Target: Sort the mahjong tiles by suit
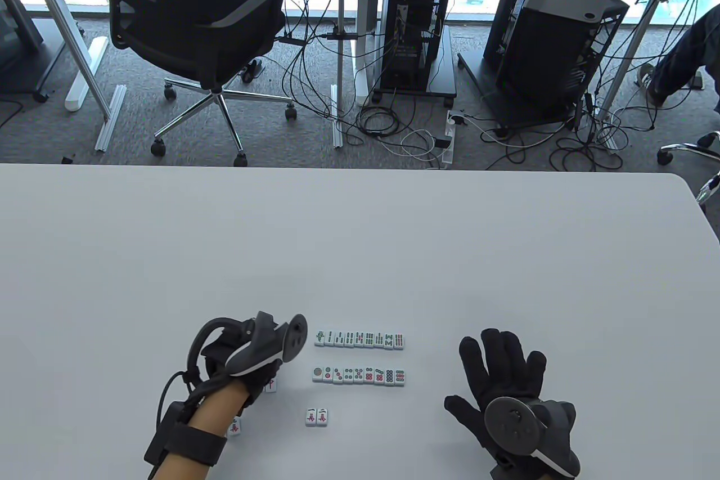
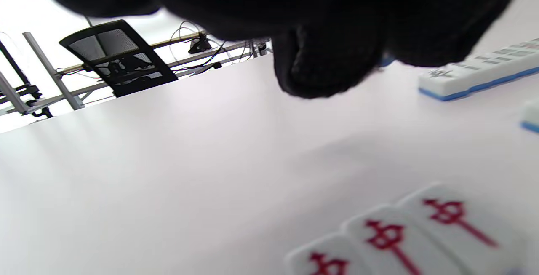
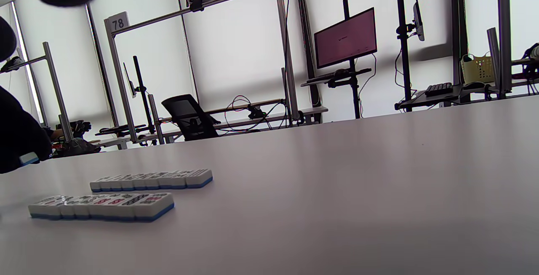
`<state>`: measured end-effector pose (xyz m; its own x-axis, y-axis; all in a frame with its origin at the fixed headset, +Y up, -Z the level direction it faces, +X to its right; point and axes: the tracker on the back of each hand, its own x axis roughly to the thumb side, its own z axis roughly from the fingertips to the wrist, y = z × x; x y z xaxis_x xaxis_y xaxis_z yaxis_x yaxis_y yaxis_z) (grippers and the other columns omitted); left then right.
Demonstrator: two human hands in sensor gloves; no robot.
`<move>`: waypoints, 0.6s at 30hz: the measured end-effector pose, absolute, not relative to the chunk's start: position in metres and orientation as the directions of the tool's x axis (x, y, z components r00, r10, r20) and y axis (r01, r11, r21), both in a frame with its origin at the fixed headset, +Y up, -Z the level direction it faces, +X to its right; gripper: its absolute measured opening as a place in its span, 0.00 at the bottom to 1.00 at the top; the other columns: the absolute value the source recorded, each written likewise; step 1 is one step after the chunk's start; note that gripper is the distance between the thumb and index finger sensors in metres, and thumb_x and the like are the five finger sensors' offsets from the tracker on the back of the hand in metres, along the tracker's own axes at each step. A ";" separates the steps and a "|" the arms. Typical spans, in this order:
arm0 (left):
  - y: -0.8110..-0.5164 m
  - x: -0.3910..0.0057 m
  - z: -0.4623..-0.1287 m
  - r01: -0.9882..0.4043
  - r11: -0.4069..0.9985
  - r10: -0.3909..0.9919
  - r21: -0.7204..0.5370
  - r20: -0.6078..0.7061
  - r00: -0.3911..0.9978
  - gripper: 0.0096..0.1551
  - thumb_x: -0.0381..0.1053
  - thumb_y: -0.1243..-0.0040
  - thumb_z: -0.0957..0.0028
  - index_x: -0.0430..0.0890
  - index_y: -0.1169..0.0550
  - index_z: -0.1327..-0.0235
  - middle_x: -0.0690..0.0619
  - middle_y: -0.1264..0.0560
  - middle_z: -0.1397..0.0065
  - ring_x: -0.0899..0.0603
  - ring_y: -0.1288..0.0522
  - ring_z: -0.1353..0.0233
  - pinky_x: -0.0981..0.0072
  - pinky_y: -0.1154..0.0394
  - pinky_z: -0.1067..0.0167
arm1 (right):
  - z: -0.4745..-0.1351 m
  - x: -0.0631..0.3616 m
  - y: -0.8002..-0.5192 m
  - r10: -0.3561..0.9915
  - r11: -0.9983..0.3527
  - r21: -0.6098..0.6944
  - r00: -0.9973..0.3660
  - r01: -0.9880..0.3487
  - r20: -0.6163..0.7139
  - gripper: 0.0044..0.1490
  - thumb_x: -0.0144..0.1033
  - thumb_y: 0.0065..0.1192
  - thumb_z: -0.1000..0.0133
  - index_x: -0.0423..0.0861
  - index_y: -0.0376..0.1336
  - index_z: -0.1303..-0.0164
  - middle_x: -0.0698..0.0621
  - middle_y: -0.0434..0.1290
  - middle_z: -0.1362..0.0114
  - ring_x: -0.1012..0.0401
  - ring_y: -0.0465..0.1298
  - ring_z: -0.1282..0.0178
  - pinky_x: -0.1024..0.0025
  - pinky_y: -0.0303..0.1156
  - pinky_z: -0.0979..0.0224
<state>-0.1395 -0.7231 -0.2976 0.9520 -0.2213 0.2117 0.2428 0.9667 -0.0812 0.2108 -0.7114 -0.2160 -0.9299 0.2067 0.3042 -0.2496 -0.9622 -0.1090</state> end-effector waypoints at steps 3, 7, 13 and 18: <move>-0.723 -0.099 -0.271 0.200 0.976 -0.157 -0.090 0.349 0.924 0.36 0.64 0.31 0.68 0.44 0.18 0.52 0.64 0.14 0.69 0.56 0.18 0.80 0.60 0.18 0.68 | -0.216 0.211 -0.712 0.203 -0.963 -0.110 -0.932 -0.246 0.302 0.55 0.66 0.47 0.50 0.59 0.30 0.21 0.43 0.33 0.14 0.41 0.34 0.16 0.26 0.35 0.24; -0.735 -0.062 -0.244 0.268 0.960 -0.200 -0.080 0.474 0.858 0.36 0.65 0.31 0.68 0.44 0.18 0.52 0.64 0.14 0.69 0.56 0.19 0.80 0.60 0.18 0.69 | -0.216 0.211 -0.712 0.198 -0.965 -0.106 -0.933 -0.239 0.301 0.55 0.66 0.47 0.50 0.59 0.30 0.21 0.43 0.33 0.14 0.41 0.34 0.16 0.26 0.35 0.24; -0.753 -0.044 -0.231 0.394 0.918 -0.312 -0.047 0.530 0.789 0.36 0.65 0.31 0.69 0.45 0.17 0.52 0.64 0.14 0.71 0.57 0.19 0.81 0.60 0.18 0.70 | -0.216 0.211 -0.712 0.204 -0.964 -0.105 -0.931 -0.245 0.302 0.55 0.66 0.47 0.50 0.59 0.30 0.21 0.44 0.33 0.14 0.41 0.34 0.17 0.26 0.35 0.24; -0.760 -0.045 -0.232 0.437 0.898 -0.350 -0.049 0.521 0.778 0.36 0.65 0.30 0.70 0.46 0.17 0.52 0.64 0.14 0.72 0.57 0.20 0.82 0.61 0.19 0.71 | -0.216 0.210 -0.713 0.198 -0.966 -0.103 -0.932 -0.239 0.303 0.55 0.66 0.47 0.50 0.59 0.30 0.21 0.43 0.33 0.14 0.41 0.34 0.17 0.26 0.35 0.24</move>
